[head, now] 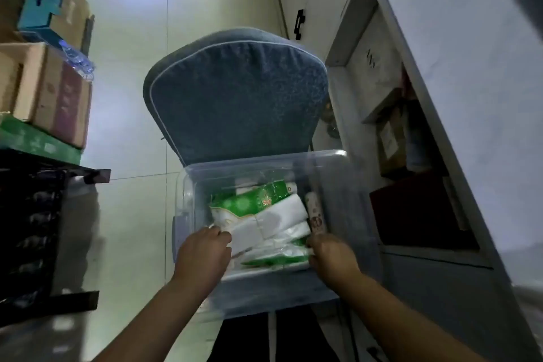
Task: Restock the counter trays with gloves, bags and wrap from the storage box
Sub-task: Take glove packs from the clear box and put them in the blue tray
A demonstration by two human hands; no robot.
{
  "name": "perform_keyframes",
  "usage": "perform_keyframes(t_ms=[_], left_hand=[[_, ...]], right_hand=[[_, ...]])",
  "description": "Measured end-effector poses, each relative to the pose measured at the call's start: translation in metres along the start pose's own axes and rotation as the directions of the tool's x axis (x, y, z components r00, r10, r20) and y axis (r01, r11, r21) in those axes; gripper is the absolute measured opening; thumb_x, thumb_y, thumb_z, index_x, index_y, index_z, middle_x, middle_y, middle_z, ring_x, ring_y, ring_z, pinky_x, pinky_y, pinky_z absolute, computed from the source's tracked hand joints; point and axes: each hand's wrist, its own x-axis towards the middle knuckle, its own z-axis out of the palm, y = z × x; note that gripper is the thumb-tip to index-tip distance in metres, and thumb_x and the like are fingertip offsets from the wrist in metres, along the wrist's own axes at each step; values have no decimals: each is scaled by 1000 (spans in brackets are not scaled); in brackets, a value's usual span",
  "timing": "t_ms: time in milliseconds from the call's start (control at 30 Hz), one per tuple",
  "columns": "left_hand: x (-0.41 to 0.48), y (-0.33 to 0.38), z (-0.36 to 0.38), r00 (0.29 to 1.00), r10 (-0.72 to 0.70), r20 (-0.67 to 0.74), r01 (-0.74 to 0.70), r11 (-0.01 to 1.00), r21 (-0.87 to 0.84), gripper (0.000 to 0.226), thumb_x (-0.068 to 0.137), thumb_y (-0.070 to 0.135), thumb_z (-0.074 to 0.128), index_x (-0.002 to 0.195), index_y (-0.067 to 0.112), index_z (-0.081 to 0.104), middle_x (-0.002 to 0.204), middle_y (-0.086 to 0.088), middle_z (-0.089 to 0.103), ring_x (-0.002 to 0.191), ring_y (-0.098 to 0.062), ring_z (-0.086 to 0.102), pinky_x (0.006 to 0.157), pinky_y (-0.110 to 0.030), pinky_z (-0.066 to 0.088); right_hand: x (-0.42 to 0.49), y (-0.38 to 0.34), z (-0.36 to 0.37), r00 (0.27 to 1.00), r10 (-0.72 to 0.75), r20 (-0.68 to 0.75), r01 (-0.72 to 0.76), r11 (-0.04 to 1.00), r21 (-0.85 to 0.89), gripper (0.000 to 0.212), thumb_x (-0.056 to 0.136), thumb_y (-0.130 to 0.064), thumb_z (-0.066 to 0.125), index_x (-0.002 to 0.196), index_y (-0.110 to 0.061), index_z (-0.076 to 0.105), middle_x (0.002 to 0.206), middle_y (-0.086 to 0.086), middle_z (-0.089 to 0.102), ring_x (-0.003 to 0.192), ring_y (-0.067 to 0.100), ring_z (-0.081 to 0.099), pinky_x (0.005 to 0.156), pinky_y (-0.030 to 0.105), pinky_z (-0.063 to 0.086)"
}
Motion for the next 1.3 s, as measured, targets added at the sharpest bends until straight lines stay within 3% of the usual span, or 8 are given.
perform_keyframes(t_ms=[200, 300, 400, 600, 900, 1000, 1100, 1300], left_hand=[[28, 9, 55, 997, -8, 83, 10, 1000, -20, 22, 55, 25, 85, 72, 21, 71, 64, 0, 67, 59, -21, 65, 46, -24, 47], [44, 22, 82, 996, -35, 84, 46, 991, -127, 28, 78, 28, 68, 105, 24, 64, 94, -1, 67, 87, -23, 63, 65, -31, 48], [61, 36, 107, 989, 23, 147, 1, 987, -158, 47, 83, 32, 57, 128, 26, 47, 116, 0, 59, 106, -22, 55, 83, -34, 45], [81, 62, 118, 978, 151, 141, -121, 973, -198, 57, 75, 39, 64, 128, 22, 48, 123, -1, 58, 112, -23, 52, 93, -32, 39], [81, 53, 63, 988, 134, 77, -128, 988, -87, 28, 85, 43, 52, 104, 23, 56, 105, -3, 69, 97, -27, 63, 72, -34, 45], [72, 26, 46, 999, 41, 34, -37, 991, -127, 32, 83, 48, 55, 107, 27, 58, 105, -3, 70, 98, -27, 63, 72, -31, 46], [59, -6, 30, 991, -132, -13, 126, 967, -224, 33, 79, 55, 60, 101, 30, 61, 91, -3, 72, 84, -25, 65, 57, -26, 38], [41, -68, 19, 856, -512, -68, 385, 721, -576, 11, 77, 37, 68, 81, 28, 63, 62, 6, 60, 65, -23, 58, 50, -24, 33]], right_hand=[[55, 19, 53, 976, -170, 135, 184, 977, -104, 52, 83, -25, 56, 132, -17, 40, 135, 8, 48, 123, 24, 43, 100, 34, 33], [75, 25, 72, 951, -203, 232, 238, 962, -137, 73, 83, -35, 60, 144, -20, 23, 141, 7, 42, 126, 25, 41, 101, 38, 35], [88, 28, 81, 937, -259, 235, 301, 939, -166, 50, 86, -32, 55, 133, -20, 40, 130, 10, 53, 116, 28, 50, 93, 38, 41], [94, 37, 57, 947, -298, 121, 298, 954, 19, 26, 84, -35, 54, 107, -23, 58, 110, 5, 66, 104, 27, 60, 78, 32, 46], [89, 22, -7, 891, -454, 34, 455, 890, -29, 24, 84, -37, 57, 103, -24, 62, 102, 5, 71, 91, 32, 64, 70, 34, 47], [94, 25, -19, 926, -374, -50, 375, 927, 19, 19, 85, -38, 58, 96, -24, 66, 94, 6, 72, 86, 31, 65, 63, 32, 43], [102, 33, -23, 970, -192, -147, 209, 972, 107, 20, 87, -38, 58, 87, -20, 68, 86, 8, 73, 80, 31, 65, 60, 33, 44], [127, 10, -10, 993, -105, -56, 114, 973, 200, 17, 88, -23, 55, 83, -13, 67, 88, 8, 71, 79, 29, 64, 64, 36, 50]])
